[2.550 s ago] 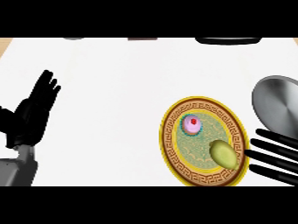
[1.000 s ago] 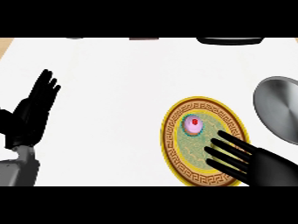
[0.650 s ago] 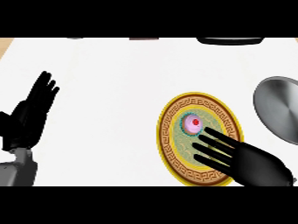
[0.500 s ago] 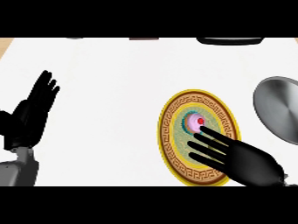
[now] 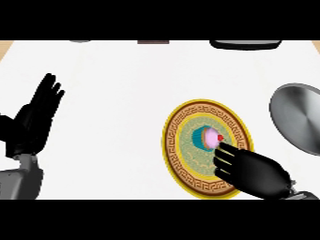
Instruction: Pick the lemon from the plate and place it in the pan
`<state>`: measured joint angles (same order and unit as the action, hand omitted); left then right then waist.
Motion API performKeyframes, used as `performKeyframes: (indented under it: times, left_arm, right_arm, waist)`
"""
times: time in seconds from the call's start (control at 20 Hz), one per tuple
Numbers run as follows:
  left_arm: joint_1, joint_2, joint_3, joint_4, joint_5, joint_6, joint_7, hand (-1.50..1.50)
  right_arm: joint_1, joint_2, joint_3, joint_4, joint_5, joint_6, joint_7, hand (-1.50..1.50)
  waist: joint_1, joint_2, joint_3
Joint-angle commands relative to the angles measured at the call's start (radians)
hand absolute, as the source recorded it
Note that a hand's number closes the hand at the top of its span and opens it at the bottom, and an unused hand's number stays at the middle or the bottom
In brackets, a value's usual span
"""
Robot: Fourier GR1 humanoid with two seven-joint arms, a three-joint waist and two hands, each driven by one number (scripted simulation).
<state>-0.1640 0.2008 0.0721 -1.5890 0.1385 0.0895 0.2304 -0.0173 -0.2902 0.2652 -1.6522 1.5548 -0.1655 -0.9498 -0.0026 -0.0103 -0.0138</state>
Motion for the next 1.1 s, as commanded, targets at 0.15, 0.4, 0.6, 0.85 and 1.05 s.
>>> performKeyframes:
  times: [0.15, 0.4, 0.6, 0.85, 1.05]
  left_arm:
    - [-0.048, -0.027, -0.003, 0.083, -0.019, -0.002, -0.025, 0.00]
    - [0.007, -0.027, -0.009, 0.006, -0.032, 0.010, -0.015, 0.00]
    - [0.024, 0.010, 0.038, -0.019, -0.011, 0.013, 0.013, 0.00]
    - [0.018, -0.006, 0.017, -0.032, -0.027, 0.026, 0.018, 0.00]
    - [0.040, 0.018, 0.037, -0.037, 0.007, -0.021, 0.006, 0.00]
  right_arm:
    - [0.002, 0.001, 0.010, -0.005, -0.061, 0.008, -0.067, 1.50]
    - [0.058, 0.061, 0.026, -0.010, -0.044, 0.117, 0.055, 1.50]
    - [0.194, 0.108, -0.178, 0.101, -0.076, 0.298, 0.308, 1.50]
    - [0.200, 0.244, -0.248, -0.097, -0.085, 0.471, 0.560, 1.50]
    - [0.256, 0.287, -0.151, -0.462, -0.042, 0.494, 0.730, 1.50]
  waist:
    - [-0.003, 0.011, 0.014]
    - [-0.007, 0.009, 0.013]
    - [-0.057, 0.012, 0.008]
    - [-0.052, 0.000, 0.008]
    - [-0.029, -0.001, 0.011]
